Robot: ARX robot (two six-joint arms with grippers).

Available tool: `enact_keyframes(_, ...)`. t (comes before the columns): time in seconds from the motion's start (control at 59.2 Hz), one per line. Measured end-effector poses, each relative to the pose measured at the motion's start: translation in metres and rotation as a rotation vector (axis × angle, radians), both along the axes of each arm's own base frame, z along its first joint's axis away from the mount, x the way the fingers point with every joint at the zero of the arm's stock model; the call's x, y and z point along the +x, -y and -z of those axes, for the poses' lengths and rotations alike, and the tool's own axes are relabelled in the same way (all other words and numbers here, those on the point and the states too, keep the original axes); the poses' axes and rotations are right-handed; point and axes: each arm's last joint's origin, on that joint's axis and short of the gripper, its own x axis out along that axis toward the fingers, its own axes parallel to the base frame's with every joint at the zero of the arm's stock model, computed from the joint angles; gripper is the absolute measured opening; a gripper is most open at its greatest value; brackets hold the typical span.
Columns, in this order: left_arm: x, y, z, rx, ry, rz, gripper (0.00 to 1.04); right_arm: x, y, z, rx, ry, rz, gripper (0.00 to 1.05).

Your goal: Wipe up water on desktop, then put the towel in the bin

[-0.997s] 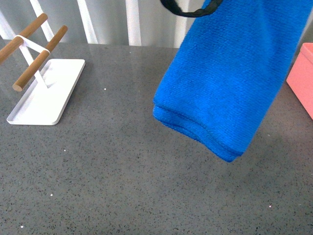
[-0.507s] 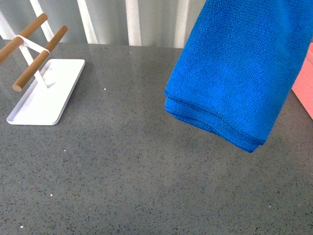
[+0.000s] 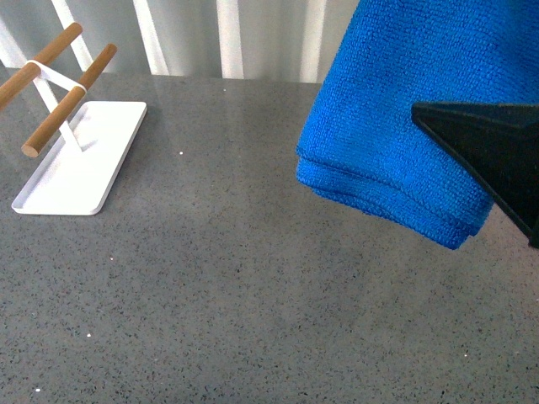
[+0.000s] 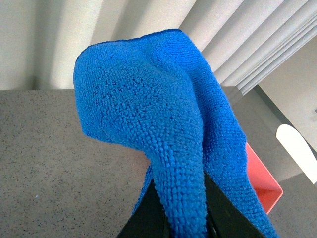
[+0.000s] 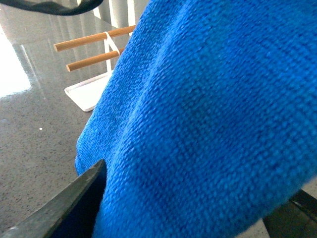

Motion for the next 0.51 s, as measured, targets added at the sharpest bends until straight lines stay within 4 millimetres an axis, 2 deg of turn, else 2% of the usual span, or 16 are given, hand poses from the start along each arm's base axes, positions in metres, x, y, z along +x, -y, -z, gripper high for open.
enact_keyframes(0.22, 0.0, 0.0, 0.0, -0.003, -0.008, 0.008, 0.05, 0.008, -0.001, -0.004, 0.001, 0.024, 0.002, 0.39)
enact_keyframes(0.304, 0.0, 0.0, 0.0, -0.012, -0.016, 0.01, 0.05, 0.011, 0.0, -0.008, 0.004, 0.061, 0.01, 0.19)
enact_keyframes(0.389, 0.0, 0.0, 0.0, -0.015, -0.018, 0.011, 0.05, 0.013, 0.005, -0.011, 0.017, 0.08, 0.026, 0.07)
enact_keyframes(0.439, 0.0, -0.001, 0.0, -0.015, -0.018, 0.012, 0.05, 0.015, 0.008, -0.013, 0.023, 0.087, 0.04, 0.03)
enact_keyframes(0.507, 0.0, -0.002, 0.0, -0.017, -0.017, 0.013, 0.05, 0.017, 0.013, -0.016, 0.033, 0.088, 0.055, 0.03)
